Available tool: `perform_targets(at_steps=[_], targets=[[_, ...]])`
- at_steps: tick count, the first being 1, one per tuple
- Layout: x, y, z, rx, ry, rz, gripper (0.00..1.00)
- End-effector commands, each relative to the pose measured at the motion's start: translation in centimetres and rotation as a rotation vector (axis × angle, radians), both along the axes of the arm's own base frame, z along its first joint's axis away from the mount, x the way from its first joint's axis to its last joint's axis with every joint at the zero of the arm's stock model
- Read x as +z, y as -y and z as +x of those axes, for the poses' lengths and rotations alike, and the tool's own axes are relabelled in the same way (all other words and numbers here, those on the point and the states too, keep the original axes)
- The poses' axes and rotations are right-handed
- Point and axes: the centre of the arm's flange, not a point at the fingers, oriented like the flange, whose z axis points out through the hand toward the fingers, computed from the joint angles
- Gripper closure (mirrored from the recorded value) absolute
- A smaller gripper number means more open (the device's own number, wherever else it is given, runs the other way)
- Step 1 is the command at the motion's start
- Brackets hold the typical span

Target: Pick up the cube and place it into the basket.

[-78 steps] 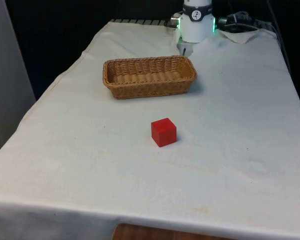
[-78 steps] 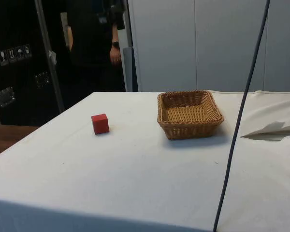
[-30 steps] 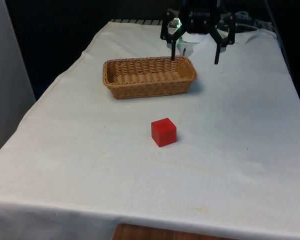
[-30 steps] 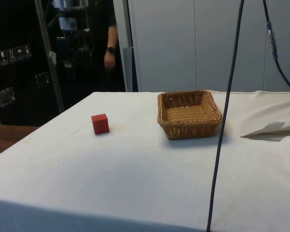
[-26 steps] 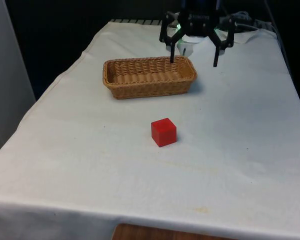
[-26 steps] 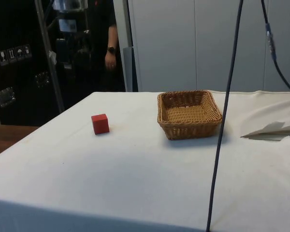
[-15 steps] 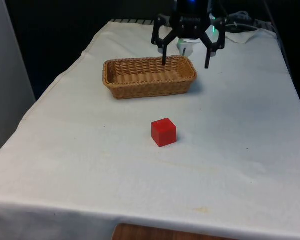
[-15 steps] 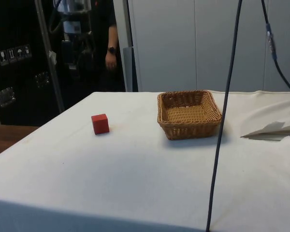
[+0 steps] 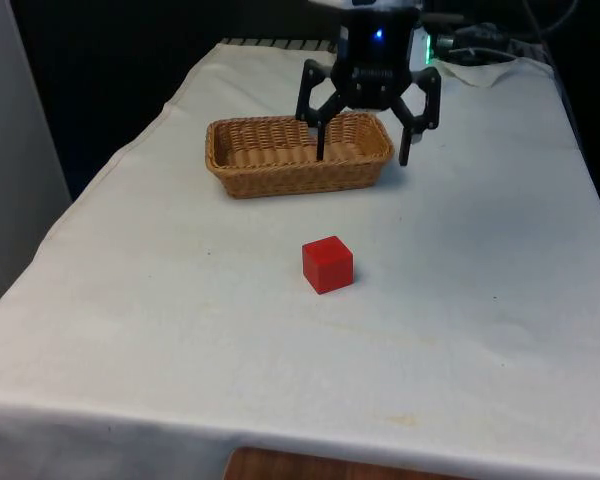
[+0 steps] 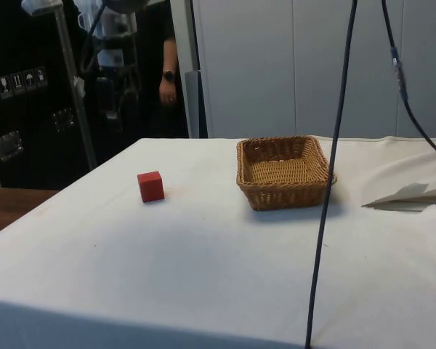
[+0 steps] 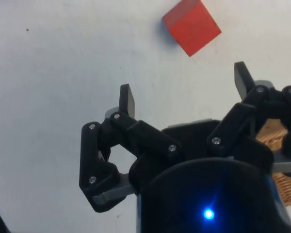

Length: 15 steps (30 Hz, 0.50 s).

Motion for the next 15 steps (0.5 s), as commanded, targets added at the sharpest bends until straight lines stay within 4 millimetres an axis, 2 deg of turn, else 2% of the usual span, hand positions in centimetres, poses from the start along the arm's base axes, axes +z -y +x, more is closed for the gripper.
perform_targets(at_steps=[1,15], targets=[[-0.5,-0.1,0.2,0.017,0.004,0.008,0.00],[-2.6,0.5,0.2,0.114,-0.014,-0.006,0.00]])
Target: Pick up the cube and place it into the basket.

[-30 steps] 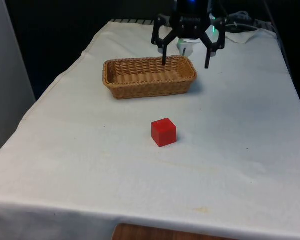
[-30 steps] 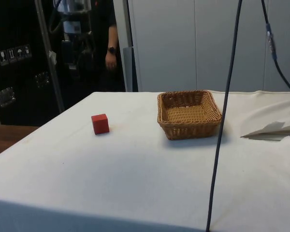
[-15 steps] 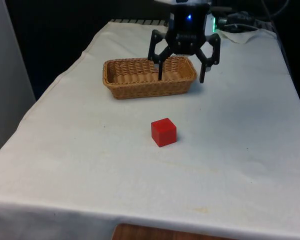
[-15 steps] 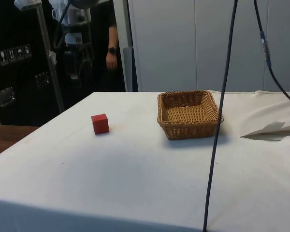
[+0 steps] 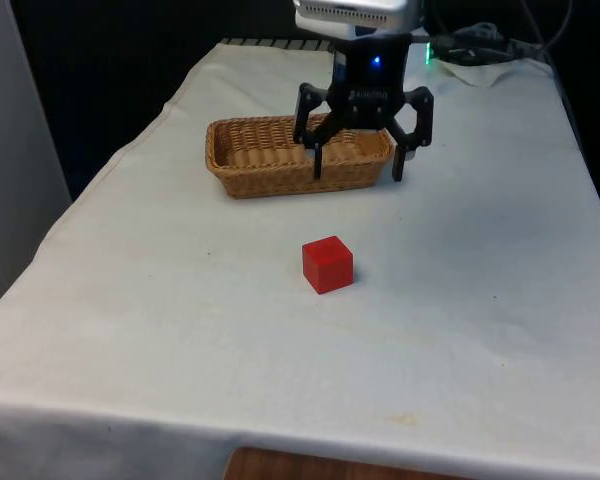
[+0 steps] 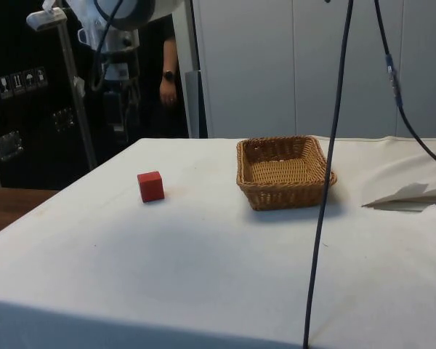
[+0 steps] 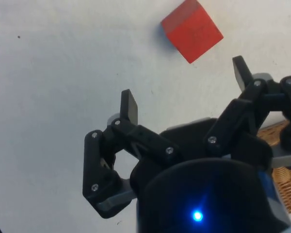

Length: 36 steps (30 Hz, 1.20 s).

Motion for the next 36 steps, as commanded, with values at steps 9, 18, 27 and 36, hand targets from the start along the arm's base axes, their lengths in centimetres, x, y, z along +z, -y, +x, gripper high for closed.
perform_targets(at_steps=[9,18,27,36], targets=[[-1.4,0.0,0.1,0.077,-0.008,-0.006,0.00],[-3.2,0.0,0.1,0.145,-0.026,-0.017,0.00],[-6.3,0.7,0.0,0.203,-0.037,-0.020,0.00],[-8.2,2.4,0.1,0.242,-0.042,-0.032,0.00]])
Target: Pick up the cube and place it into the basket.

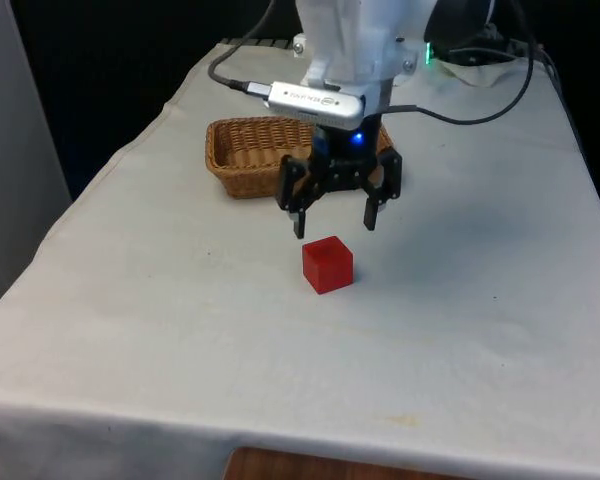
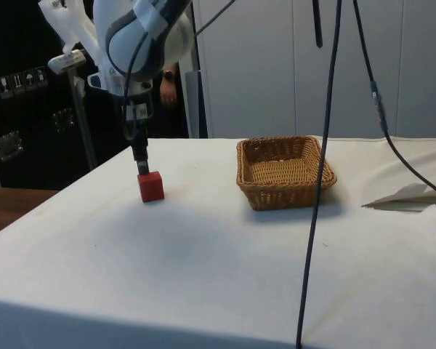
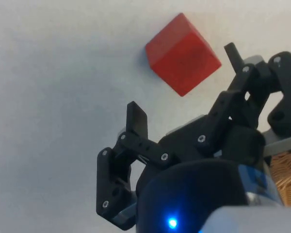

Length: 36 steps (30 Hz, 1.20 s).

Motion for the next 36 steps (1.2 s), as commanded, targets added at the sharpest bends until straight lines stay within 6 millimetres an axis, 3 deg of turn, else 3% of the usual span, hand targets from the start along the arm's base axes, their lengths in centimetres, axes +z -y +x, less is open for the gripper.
perform_targets(at_steps=[1,12,20,36], targets=[[-0.2,0.4,0.1,0.009,0.005,0.005,0.00],[-2.4,2.3,0.9,0.035,-0.006,-0.002,0.00],[-3.9,2.4,1.5,0.052,-0.013,0.005,0.00],[-4.8,2.4,0.8,0.077,-0.028,0.027,0.00]])
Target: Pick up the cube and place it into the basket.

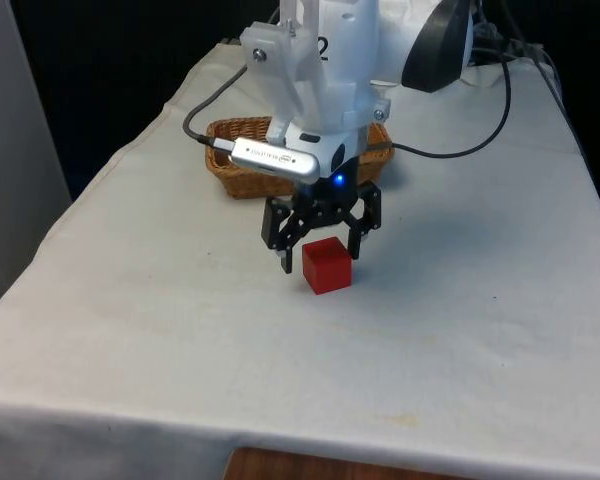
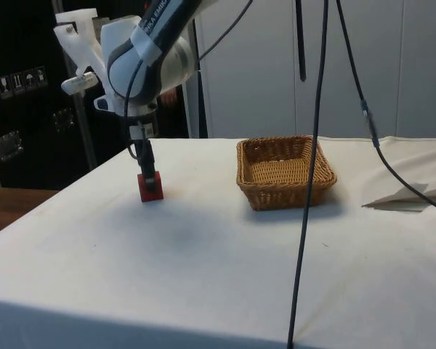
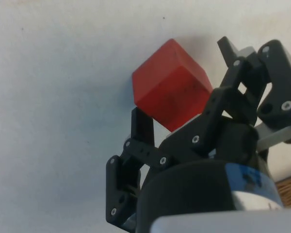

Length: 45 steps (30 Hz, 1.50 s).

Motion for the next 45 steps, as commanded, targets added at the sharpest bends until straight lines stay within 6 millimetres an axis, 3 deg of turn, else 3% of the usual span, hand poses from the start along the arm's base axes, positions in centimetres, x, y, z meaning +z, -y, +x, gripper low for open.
perform_targets(at_steps=[1,26,28,29,32,33,34,36,45], targets=[[-0.14,-0.06,-0.09,0.005,0.005,0.010,0.00],[-0.53,0.00,-0.17,0.000,-0.007,0.001,0.00],[-0.53,0.00,-0.17,0.001,-0.007,0.000,0.10],[-0.49,-0.01,-0.14,0.001,-0.006,0.000,0.31],[-0.55,-0.01,-0.15,0.001,-0.007,0.000,0.65],[-0.51,-0.01,-0.21,0.002,-0.009,0.000,0.75],[-0.55,-0.01,-0.15,0.001,-0.007,0.000,0.75],[-0.55,-0.01,-0.15,0.001,-0.007,0.000,0.95],[-0.38,-0.01,-0.19,0.002,-0.008,0.000,0.97]])
